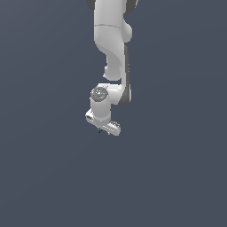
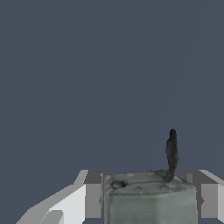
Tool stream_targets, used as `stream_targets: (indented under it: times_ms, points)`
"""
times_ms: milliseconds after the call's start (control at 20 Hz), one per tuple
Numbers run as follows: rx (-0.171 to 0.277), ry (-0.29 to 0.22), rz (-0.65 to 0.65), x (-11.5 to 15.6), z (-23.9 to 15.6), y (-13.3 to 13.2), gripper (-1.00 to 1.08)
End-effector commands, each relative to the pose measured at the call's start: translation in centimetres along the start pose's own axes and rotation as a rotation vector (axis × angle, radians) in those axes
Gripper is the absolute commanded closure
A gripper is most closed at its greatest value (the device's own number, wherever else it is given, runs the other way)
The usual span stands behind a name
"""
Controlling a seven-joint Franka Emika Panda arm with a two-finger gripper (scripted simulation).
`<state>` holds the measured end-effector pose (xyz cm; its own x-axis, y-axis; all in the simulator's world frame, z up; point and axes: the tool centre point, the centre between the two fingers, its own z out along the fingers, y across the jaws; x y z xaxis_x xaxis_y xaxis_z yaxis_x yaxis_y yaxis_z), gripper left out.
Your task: Pick up the object and move it to a goal position.
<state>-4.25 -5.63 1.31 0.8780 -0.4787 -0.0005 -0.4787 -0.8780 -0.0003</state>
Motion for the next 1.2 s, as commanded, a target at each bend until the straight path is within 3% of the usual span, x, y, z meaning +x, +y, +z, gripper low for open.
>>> stream_targets:
  times_ms: [0,600,1150]
  points:
    - [0.0,0.0,0.001,0.0,0.1,0.0,1.08]
    - [0.0,0.0,0.0,0.1,-1.1,-0.3,1.08]
    - [0.0,0.0,0.001,0.8,-8.6,-2.0,1.08]
